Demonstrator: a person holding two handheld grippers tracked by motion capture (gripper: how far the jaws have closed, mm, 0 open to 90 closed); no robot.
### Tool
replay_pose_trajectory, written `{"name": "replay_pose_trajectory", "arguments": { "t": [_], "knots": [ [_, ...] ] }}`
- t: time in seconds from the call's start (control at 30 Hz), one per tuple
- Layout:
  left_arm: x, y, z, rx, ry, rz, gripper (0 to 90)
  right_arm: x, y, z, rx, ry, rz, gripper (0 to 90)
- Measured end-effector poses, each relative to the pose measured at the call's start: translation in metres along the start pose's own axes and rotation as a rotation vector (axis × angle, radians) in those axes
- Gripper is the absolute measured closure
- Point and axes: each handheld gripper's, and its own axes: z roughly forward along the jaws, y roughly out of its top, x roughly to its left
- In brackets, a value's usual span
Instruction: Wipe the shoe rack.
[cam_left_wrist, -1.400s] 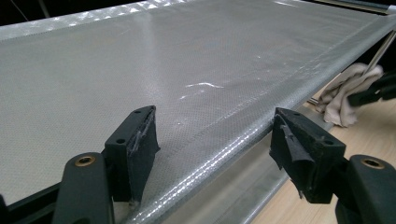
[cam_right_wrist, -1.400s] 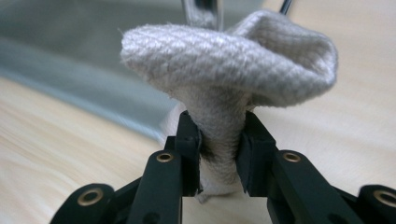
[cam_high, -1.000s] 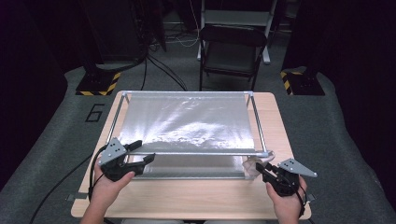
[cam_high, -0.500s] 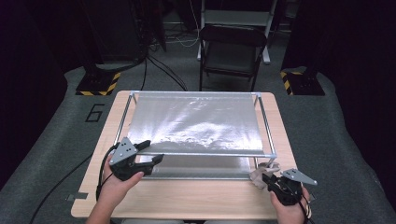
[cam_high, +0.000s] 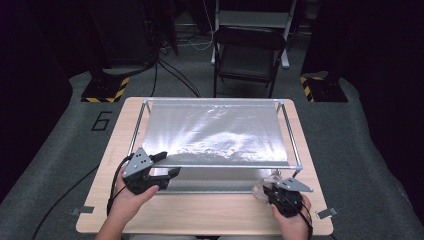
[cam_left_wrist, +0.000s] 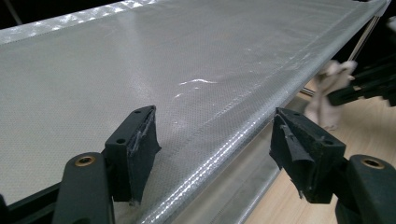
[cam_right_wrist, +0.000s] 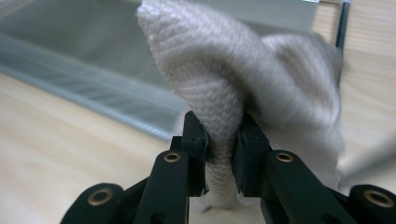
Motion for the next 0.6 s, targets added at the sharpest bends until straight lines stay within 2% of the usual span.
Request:
{"name": "replay_pose_trajectory", "arguments": {
  "t": [0.1, 0.13, 0.2, 0.23, 0.27, 0.3, 0.33, 0.37, 0.43, 0.53, 0.6],
  "knots": [
    [0.0, 0.0, 0.0, 0.001, 0.001, 0.001, 31.8, 0.004, 0.005, 0.031, 0.044, -0.064, -0.073, 69.9],
    [0.0, 0.0, 0.0, 0.0, -0.001, 0.001, 31.9, 0.004, 0.005, 0.039, 0.04, -0.081, -0.082, 68.1],
    [0.0, -0.001, -0.001, -0.003, 0.002, 0.001, 31.8, 0.005, 0.005, 0.054, 0.071, -0.09, -0.053, 63.3],
    [0.0, -0.001, 0.0, -0.007, -0.002, -0.001, 31.8, 0.006, 0.003, 0.06, 0.065, -0.114, -0.034, 60.9],
    [0.001, -0.001, -0.001, -0.005, -0.005, -0.001, 31.8, 0.004, 0.004, 0.062, 0.057, -0.116, -0.04, 60.3],
    [0.001, -0.001, -0.001, -0.005, -0.006, -0.003, 31.9, 0.006, 0.005, 0.063, 0.05, -0.12, -0.019, 58.9],
    [0.001, 0.0, -0.001, -0.004, -0.005, -0.004, 31.8, 0.007, 0.007, 0.062, 0.049, -0.108, -0.025, 57.7],
    [0.001, 0.0, -0.001, 0.0, -0.004, -0.004, 31.8, 0.007, 0.008, 0.06, 0.027, -0.105, -0.051, 56.7],
    [0.0, 0.0, -0.001, 0.0, 0.0, -0.006, 31.8, 0.011, 0.009, 0.054, -0.014, -0.115, -0.044, 54.9],
    [0.0, 0.0, -0.001, 0.0, -0.003, -0.008, 31.8, 0.013, 0.007, 0.05, -0.035, -0.133, -0.073, 51.9],
    [0.0, 0.0, -0.001, 0.0, -0.002, -0.007, 31.8, 0.013, 0.003, 0.049, -0.045, -0.128, -0.043, 48.6]
  ]
}}
